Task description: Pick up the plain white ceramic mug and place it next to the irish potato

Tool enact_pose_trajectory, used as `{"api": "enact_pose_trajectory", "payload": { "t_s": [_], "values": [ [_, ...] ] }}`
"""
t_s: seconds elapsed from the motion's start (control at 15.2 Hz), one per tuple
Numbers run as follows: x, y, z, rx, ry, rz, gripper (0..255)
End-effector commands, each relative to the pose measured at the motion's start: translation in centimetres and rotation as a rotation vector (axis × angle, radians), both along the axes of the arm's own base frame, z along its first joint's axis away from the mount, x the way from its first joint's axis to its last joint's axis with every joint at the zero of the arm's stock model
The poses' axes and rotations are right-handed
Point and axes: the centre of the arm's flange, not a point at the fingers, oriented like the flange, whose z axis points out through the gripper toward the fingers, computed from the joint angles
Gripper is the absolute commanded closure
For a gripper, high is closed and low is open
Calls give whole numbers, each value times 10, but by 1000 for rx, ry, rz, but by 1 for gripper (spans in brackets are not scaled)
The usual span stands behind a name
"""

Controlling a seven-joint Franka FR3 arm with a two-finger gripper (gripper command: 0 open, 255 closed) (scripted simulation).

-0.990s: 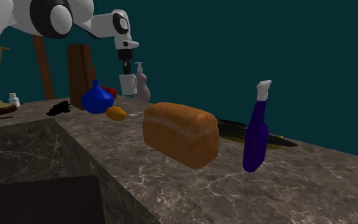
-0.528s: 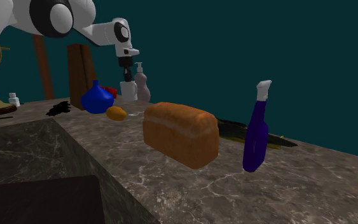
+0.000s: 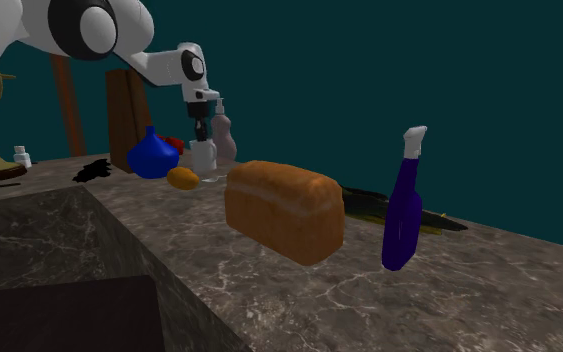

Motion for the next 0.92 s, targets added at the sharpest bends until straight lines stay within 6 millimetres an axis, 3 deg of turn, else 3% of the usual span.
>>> {"api": "enact_pose_trajectory", "payload": {
  "t_s": [0.0, 0.26, 0.79, 0.86],
  "values": [
    [1, 1, -11, 1, 0, 0, 255],
    [1, 1, -32, 1, 0, 0, 255],
    [1, 1, -34, 1, 0, 0, 255],
    [1, 1, -33, 1, 0, 0, 0]
  ]
}}
